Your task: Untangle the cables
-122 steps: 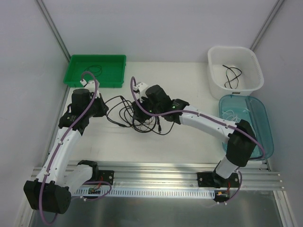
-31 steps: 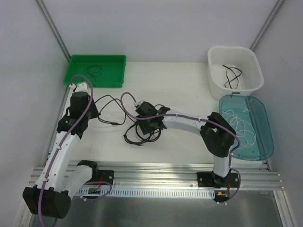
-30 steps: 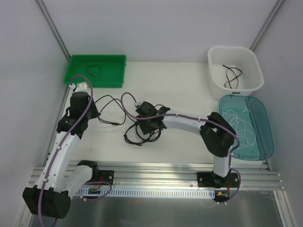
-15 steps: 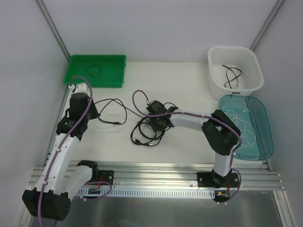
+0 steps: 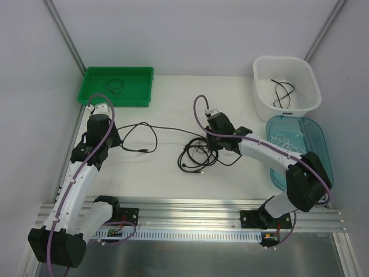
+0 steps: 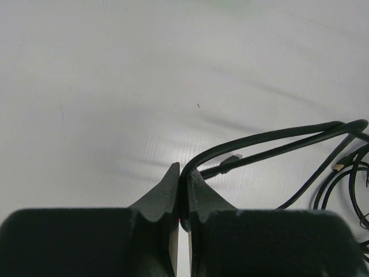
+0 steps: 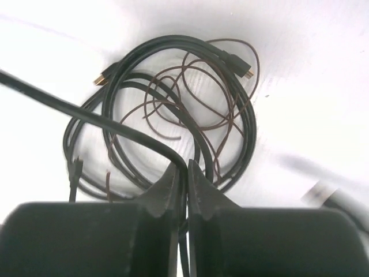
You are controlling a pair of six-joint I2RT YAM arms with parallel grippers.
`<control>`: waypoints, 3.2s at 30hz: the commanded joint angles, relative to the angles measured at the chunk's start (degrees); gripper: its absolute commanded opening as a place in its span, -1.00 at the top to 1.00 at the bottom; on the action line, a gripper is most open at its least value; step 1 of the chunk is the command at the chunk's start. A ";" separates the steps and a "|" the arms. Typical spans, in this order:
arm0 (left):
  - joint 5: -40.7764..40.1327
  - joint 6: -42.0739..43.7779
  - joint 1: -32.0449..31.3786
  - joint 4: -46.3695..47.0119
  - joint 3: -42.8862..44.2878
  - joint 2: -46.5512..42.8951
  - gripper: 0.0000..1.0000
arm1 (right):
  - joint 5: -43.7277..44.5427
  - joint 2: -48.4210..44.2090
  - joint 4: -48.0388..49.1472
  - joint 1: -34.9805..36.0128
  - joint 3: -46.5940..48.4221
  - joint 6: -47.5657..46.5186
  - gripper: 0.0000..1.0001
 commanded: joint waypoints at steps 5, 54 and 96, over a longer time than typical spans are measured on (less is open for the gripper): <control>3.64 0.56 1.32 2.57 2.44 4.99 1.00 | -0.50 -11.42 -11.98 0.04 11.07 -5.44 0.98; 42.07 -11.99 -9.74 19.35 -1.60 8.87 -0.86 | -0.33 6.41 31.59 10.85 13.20 31.81 0.98; 5.16 -8.24 -27.25 7.50 6.39 4.47 1.00 | 17.94 -14.59 5.68 12.44 -7.19 11.17 0.17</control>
